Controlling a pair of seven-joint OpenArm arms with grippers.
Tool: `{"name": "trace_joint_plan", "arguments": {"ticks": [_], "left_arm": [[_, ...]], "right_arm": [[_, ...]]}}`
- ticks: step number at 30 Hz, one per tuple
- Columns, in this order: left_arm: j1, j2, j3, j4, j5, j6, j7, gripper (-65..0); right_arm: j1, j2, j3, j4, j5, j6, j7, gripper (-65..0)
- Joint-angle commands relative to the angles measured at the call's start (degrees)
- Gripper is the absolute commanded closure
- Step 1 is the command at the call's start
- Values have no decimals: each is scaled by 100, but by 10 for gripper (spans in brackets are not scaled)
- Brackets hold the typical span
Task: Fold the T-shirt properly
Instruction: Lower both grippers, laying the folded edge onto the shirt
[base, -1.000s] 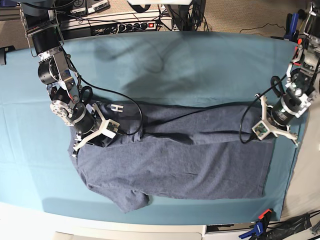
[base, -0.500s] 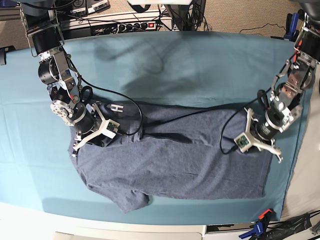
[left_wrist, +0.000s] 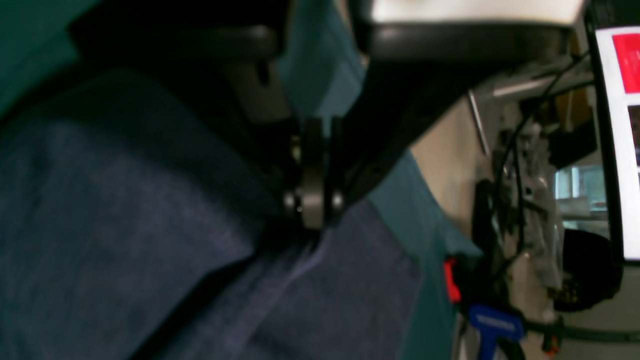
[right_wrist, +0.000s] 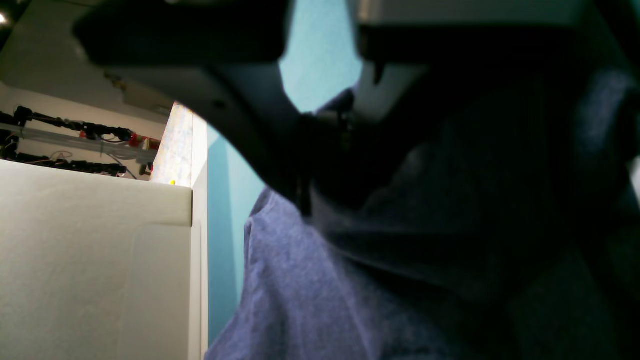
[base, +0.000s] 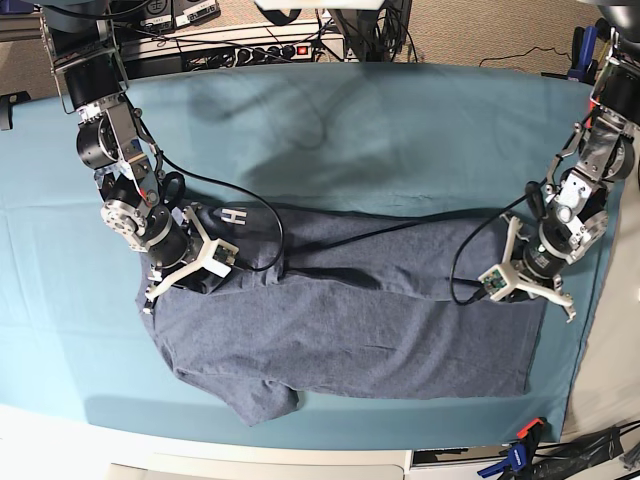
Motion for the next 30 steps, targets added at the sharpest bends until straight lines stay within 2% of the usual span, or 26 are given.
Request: {"name": "trace_joint_plan", "arguments": {"ticks": [1, 5, 10, 16, 23, 30], "left_arm": [[-118, -153, -70, 31, 83, 118, -39, 0], [-120, -319, -70, 17, 188, 400, 76, 0], [-146, -380, -70, 20, 291, 452, 393, 0], [-144, -376, -70, 28, 227, 457, 503, 0], [-146, -378, -70, 479, 232, 457, 1725, 0], [-149, -380, -70, 1130, 236, 455, 2457, 0]], "right_arm": [[129, 79, 55, 85, 11, -90, 15, 0], [129, 79, 55, 85, 11, -90, -4, 0], [129, 79, 55, 85, 11, -92, -35, 0], [129, 79, 55, 85, 11, -90, -70, 0], [129, 79, 55, 85, 11, -90, -109, 0], [129, 79, 55, 85, 11, -90, -114, 0]]}}
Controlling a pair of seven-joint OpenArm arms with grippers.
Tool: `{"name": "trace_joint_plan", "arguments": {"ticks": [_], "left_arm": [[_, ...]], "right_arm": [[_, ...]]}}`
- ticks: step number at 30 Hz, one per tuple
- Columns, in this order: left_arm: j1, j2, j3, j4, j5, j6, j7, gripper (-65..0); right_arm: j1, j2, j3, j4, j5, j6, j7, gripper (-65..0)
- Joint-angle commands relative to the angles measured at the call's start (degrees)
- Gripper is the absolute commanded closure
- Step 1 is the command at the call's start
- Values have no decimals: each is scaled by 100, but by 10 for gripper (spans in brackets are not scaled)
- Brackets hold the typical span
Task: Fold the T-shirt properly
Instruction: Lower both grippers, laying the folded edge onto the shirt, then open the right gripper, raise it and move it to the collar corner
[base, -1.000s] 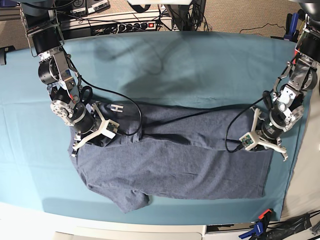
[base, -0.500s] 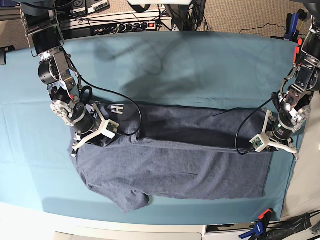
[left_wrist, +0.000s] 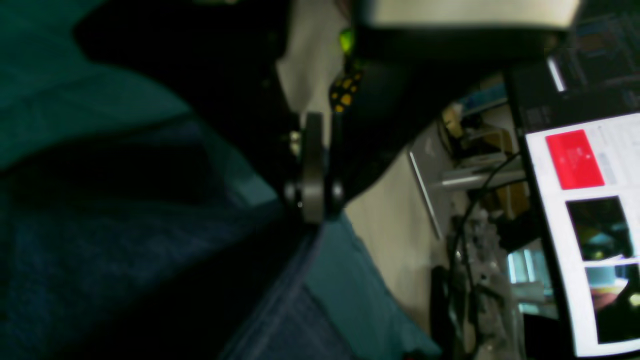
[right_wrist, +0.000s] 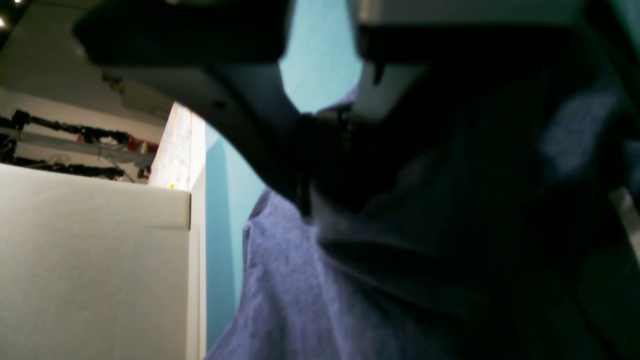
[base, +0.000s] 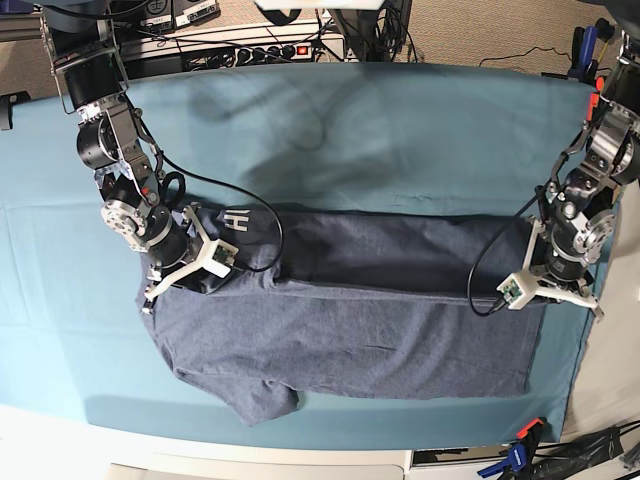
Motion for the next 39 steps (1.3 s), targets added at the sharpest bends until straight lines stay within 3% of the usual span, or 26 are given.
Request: {"name": "trace_joint_plan", "arguments": {"ticks": [1, 8, 18, 26, 30, 35, 39], "left_arm": [[-142, -129, -72, 212, 127, 127, 120, 0], [-138, -131, -72, 946, 310, 129, 732, 0], [-105, -129, -72, 986, 295, 129, 1429, 0], [-74, -129, -72, 986, -243, 125, 1864, 0], [24, -118, -72, 984, -315, 125, 1755, 0], [20, -109, -72, 879, -439, 122, 1099, 0], [17, -107, -72, 710, -452, 127, 903, 0]], "right_arm": [[131, 79, 55, 85, -31, -90, -7, 0], [129, 79, 55, 85, -31, -92, -122, 0], [66, 79, 55, 85, -31, -92, -175, 0], [66, 79, 55, 85, -33, -92, -179, 0], [66, 79, 55, 85, -33, -94, -181, 0], [68, 79, 55, 85, -33, -92, -168, 0], [68, 79, 55, 85, -31, -94, -177, 0]]}}
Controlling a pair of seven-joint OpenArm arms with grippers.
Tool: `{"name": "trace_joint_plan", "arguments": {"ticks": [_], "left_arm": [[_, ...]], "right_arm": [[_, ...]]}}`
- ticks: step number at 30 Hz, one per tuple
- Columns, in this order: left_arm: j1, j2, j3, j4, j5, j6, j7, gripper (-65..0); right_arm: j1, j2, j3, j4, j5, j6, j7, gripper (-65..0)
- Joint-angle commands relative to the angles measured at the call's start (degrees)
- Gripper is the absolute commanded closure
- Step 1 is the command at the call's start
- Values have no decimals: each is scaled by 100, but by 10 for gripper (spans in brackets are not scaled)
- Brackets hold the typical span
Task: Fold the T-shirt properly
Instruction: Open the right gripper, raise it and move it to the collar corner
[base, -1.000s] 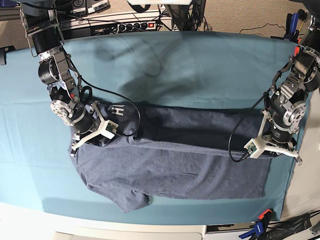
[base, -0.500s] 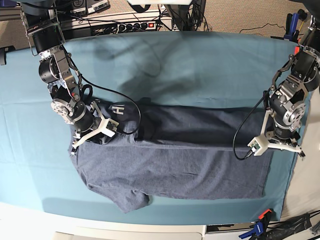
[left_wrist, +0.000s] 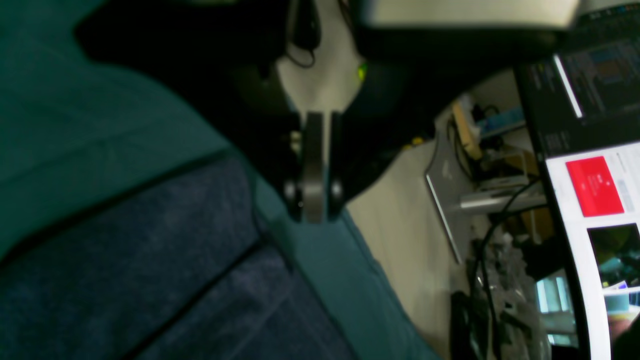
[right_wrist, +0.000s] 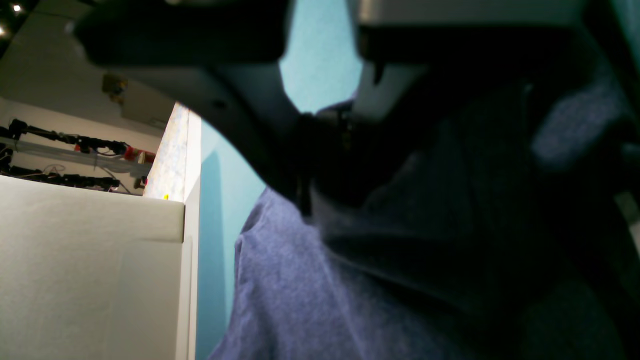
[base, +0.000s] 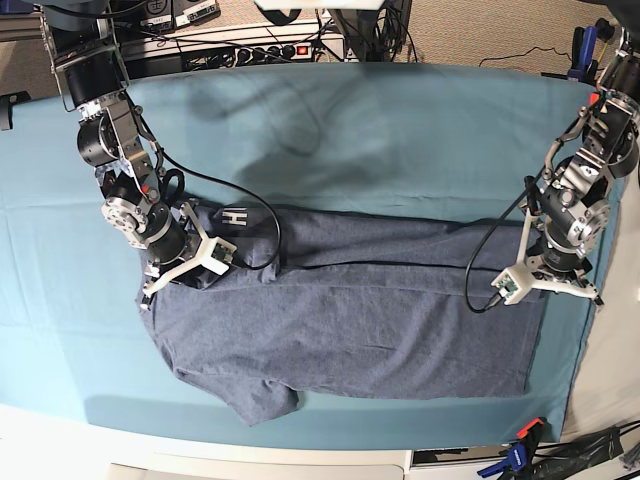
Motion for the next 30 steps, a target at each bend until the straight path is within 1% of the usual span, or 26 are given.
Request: {"name": "trace_joint_plan", "arguments": {"ticks": [1, 7, 10, 11, 12, 17, 20, 22, 25, 28, 30], "left_arm": [[-111, -90, -70, 26, 85, 61, -116, 0], [-109, -74, -70, -13, 83, 63, -201, 0], [-109, -61, -70, -13, 81, 61, -240, 0], [-111, -61, -70, -13, 81, 61, -240, 0], [-111, -61, -70, -13, 81, 61, -240, 0], [-109, -61, -70, -13, 81, 61, -238, 0], [-109, -61, -70, -13, 81, 63, -238, 0], [-109, -61, -70, -13, 81, 61, -238, 0], [-109, -61, -70, -13, 81, 61, -238, 0], [-109, -61, -70, -13, 81, 61, -238, 0], [-109, -61, -70, -13, 81, 61, -238, 0]], "right_arm": [[129, 79, 55, 85, -28, -94, 22, 0], [129, 79, 55, 85, -26, -92, 20, 0], [129, 79, 55, 85, -26, -92, 17, -169], [127, 79, 55, 85, -26, -92, 2, -207], [127, 79, 55, 85, -26, -92, -28, -225], [127, 79, 55, 85, -31, -98, -85, -227], [129, 79, 55, 87, -28, -105, -229, -227], [129, 79, 55, 87, -22, -192, -352, -227], [129, 81, 57, 162, 328, -411, -542, -227], [127, 79, 57, 391, 494, -420, -627, -231], [129, 79, 57, 621, 553, -420, -719, -262]]}}
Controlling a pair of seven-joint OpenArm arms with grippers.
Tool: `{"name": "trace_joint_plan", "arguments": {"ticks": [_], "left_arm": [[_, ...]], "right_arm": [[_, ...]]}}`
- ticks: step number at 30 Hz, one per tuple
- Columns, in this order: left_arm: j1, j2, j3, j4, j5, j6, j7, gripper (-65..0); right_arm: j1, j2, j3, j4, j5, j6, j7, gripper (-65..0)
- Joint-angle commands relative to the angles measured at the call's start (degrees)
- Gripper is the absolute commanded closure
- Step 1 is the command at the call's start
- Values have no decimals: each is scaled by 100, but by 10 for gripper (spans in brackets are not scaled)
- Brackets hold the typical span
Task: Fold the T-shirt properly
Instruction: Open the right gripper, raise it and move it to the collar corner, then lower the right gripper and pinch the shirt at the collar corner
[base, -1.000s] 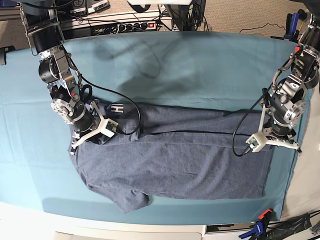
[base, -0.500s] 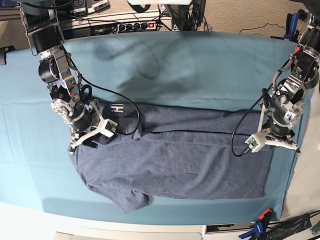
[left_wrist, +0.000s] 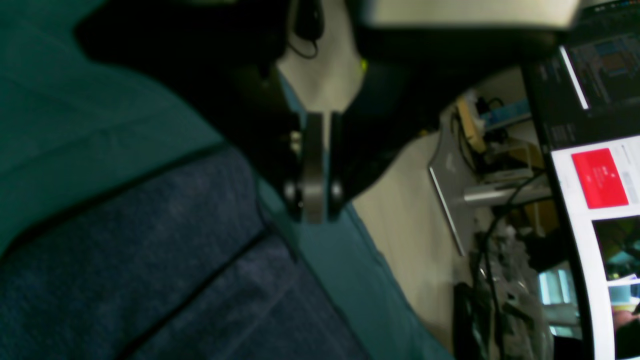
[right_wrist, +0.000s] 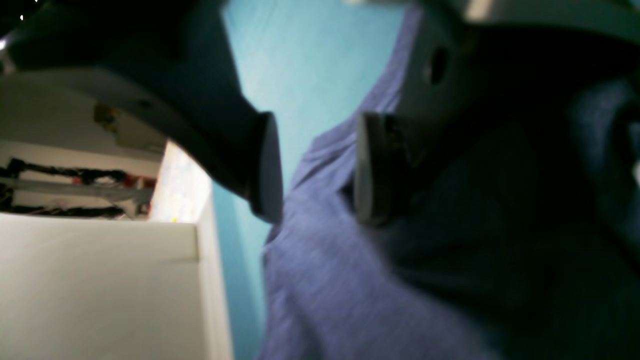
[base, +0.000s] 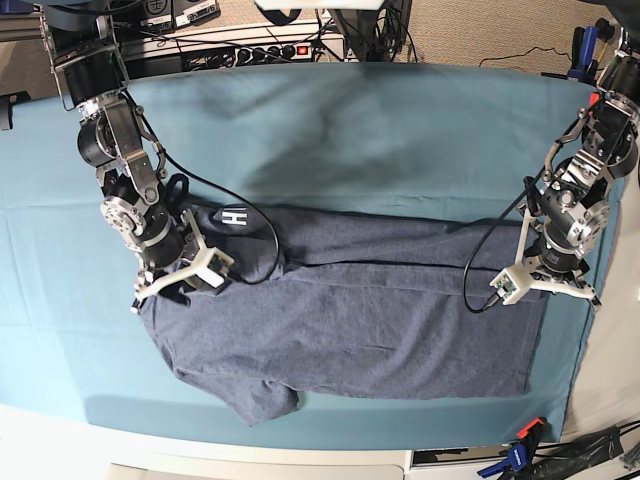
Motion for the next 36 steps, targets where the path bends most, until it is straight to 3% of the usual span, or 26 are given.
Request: {"name": "trace_joint_plan", "arguments": {"ticks": [1, 8, 12, 15, 17, 20, 23, 31, 36], "left_arm": [[-111, -94, -70, 61, 83, 63, -37, 0], [-107, -98, -70, 61, 83, 61, 116, -78], [-107, -96, -70, 61, -223, 11, 275, -107], [-85, -96, -70, 63, -715, -267, 442, -110], [26, -90, -70, 72, -881, -424, 424, -150], [297, -63, -70, 79, -968, -656, 315, -260], [619, -15, -70, 79, -957, -699, 212, -345], [1082, 17, -70, 79, -597, -675, -175, -348], [1080, 17, -70, 79, -592, -671, -238, -348]], "right_arm": [[129, 70, 57, 227, 11, -96, 28, -272], [24, 87, 57, 1084, 151, -216, -890, -287], [-382, 85, 57, 1696, 586, 142, -1290, -287], [-866, 98, 57, 2127, 603, 170, -1370, -287], [-1189, 125, 57, 2347, 573, 175, -1388, -287], [-1635, 247, 57, 2509, 389, 188, -1405, -287], [-1978, 481, 61, 2511, 345, 254, -1421, -287], [-2365, 1005, 61, 2509, 131, 393, -1355, -287], [-2363, 1010, 61, 2509, -385, 103, -1375, -287]]}}
